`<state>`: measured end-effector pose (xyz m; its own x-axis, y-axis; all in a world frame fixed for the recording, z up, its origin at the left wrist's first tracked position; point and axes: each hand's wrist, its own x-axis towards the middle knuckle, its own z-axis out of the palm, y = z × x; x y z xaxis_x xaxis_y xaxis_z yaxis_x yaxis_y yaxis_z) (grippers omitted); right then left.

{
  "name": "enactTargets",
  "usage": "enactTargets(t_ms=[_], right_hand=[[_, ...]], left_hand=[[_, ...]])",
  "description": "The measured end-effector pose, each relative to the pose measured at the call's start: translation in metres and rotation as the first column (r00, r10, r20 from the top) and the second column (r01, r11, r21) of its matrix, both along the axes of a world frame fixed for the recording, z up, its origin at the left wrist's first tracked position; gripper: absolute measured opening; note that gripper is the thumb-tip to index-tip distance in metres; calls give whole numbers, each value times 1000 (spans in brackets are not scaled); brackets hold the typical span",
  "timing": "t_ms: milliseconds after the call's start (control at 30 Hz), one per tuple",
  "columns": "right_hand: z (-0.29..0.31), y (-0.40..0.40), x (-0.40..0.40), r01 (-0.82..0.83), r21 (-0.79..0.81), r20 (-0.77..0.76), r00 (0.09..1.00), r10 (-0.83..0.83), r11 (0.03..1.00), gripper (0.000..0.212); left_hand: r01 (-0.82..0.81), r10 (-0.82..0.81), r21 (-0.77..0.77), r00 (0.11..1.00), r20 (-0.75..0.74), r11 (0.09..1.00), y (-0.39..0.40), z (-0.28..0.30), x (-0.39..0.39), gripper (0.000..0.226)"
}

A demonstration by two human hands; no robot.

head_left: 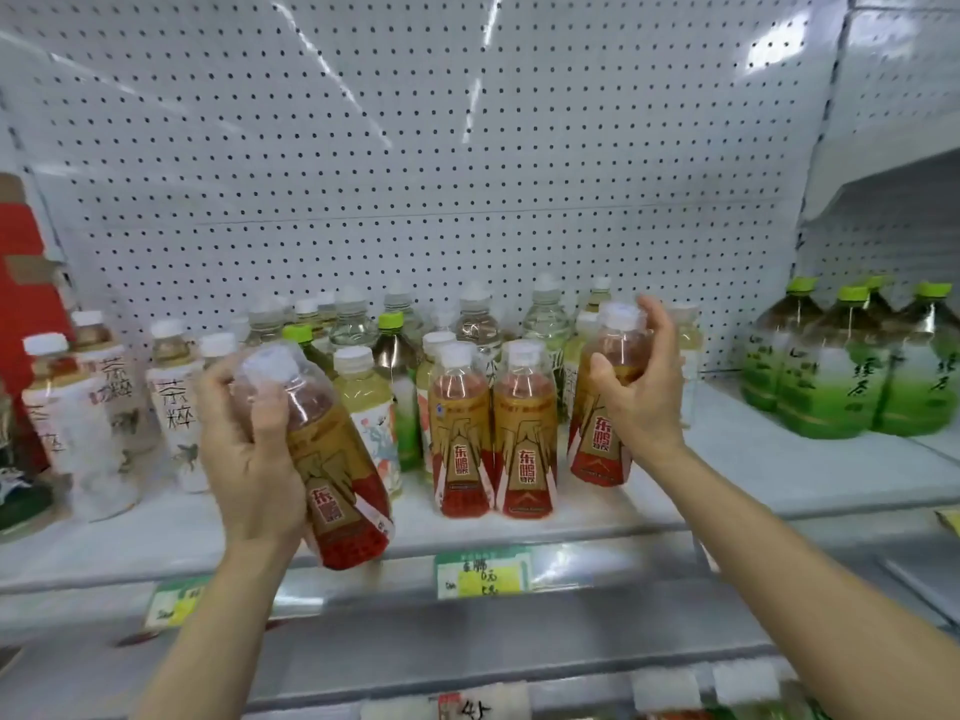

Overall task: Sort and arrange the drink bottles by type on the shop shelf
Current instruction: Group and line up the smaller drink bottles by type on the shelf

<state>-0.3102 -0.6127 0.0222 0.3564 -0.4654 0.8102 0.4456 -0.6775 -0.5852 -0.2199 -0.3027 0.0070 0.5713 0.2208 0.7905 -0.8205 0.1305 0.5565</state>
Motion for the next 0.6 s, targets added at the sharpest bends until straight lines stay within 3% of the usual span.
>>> enactTargets(t_ms=[67,167,267,600], right_hand=[[-2,-9,23,-21,4,-32,999,21,1000,70],[-8,-16,53,-63,-13,-106,992,61,998,70],[-16,-12,69,-120,-5,-127,985,119,993,70],[-33,-15,81,-168,-83,-182,972,150,982,68]], left_hand=[[-5,6,44,1000,-19,999,-20,3,-20,40],[-9,12,54,998,-57,998,-35,-2,-22,17],[-62,67,88,996,-63,994,-44,-3,-23,38],[-80,92,187,994,-57,979,-59,-5,0,39]])
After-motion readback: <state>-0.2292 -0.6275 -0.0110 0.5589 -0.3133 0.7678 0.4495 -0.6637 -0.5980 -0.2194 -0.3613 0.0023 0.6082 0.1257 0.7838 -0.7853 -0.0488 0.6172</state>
